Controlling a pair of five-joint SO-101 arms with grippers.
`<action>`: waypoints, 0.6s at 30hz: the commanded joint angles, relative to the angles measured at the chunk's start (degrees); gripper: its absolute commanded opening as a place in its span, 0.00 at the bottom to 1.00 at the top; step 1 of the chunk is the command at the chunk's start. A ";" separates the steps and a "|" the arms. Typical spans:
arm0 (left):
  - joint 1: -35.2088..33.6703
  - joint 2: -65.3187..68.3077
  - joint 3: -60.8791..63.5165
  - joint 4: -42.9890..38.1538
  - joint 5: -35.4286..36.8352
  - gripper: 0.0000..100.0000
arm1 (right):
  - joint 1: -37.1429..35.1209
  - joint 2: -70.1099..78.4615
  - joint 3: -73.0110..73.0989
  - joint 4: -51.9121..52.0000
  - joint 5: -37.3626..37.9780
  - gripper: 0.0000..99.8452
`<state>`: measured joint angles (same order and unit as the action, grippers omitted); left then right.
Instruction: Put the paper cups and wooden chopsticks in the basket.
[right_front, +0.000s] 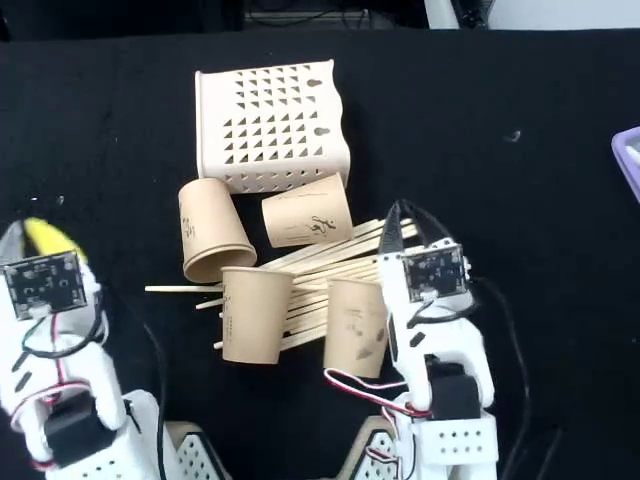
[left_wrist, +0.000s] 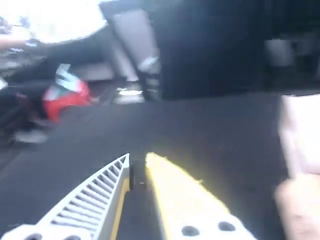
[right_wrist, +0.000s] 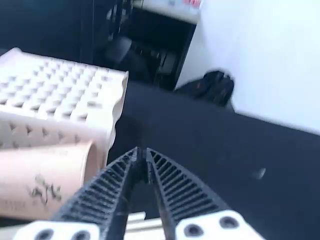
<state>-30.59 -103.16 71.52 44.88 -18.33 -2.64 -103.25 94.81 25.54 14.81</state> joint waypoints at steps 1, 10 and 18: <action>10.24 7.74 -2.51 -2.11 8.00 0.18 | 2.46 -4.79 -17.80 9.49 1.14 0.02; 22.37 45.45 -18.24 -12.31 14.68 0.18 | 1.93 5.05 -40.31 20.84 1.14 0.15; 24.04 84.57 -46.02 -11.96 22.42 0.19 | 0.88 37.93 -46.02 14.07 1.05 0.11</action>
<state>-7.30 -36.09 40.40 33.80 -1.19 -0.62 -81.98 52.53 44.97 15.25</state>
